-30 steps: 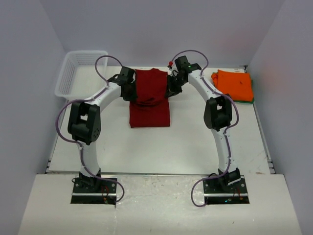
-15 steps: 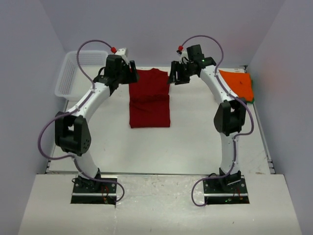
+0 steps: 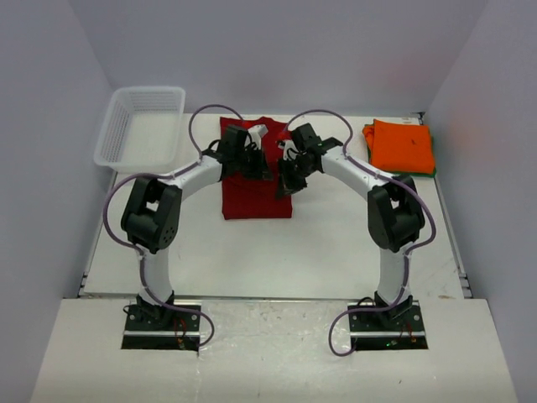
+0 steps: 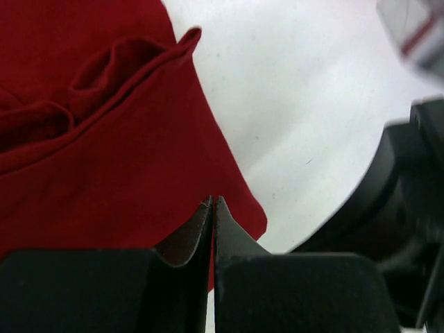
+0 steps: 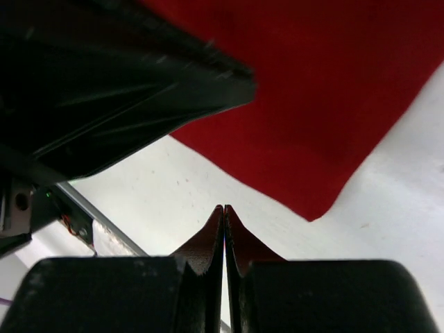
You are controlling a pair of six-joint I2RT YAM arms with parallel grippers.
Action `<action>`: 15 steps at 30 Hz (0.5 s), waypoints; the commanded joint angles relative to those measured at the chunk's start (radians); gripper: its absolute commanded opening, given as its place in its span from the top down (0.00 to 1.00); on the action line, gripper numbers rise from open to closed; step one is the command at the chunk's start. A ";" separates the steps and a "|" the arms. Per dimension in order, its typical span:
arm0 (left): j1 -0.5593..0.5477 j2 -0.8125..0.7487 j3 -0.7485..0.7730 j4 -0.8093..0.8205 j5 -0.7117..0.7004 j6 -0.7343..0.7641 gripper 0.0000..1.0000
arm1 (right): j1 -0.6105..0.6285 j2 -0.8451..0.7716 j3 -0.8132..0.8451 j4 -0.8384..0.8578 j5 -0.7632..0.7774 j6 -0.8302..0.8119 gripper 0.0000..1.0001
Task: Fold and stack the t-shirts
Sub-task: Fold the folded rectangular tshirt in 1/3 of the way
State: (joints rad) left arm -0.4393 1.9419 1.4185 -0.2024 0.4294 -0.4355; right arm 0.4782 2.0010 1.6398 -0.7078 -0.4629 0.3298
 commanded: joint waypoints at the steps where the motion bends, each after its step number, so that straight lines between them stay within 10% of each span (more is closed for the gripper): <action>1: 0.001 0.011 0.008 0.070 0.054 -0.019 1.00 | 0.030 -0.044 -0.041 0.074 0.010 0.031 1.00; 15: 0.016 0.205 0.137 0.038 0.002 0.024 1.00 | 0.034 0.045 -0.040 0.059 0.015 0.069 1.00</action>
State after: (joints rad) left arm -0.4374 2.1136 1.4956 -0.1806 0.4263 -0.4278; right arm 0.5121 2.0243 1.5585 -0.6525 -0.4614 0.3779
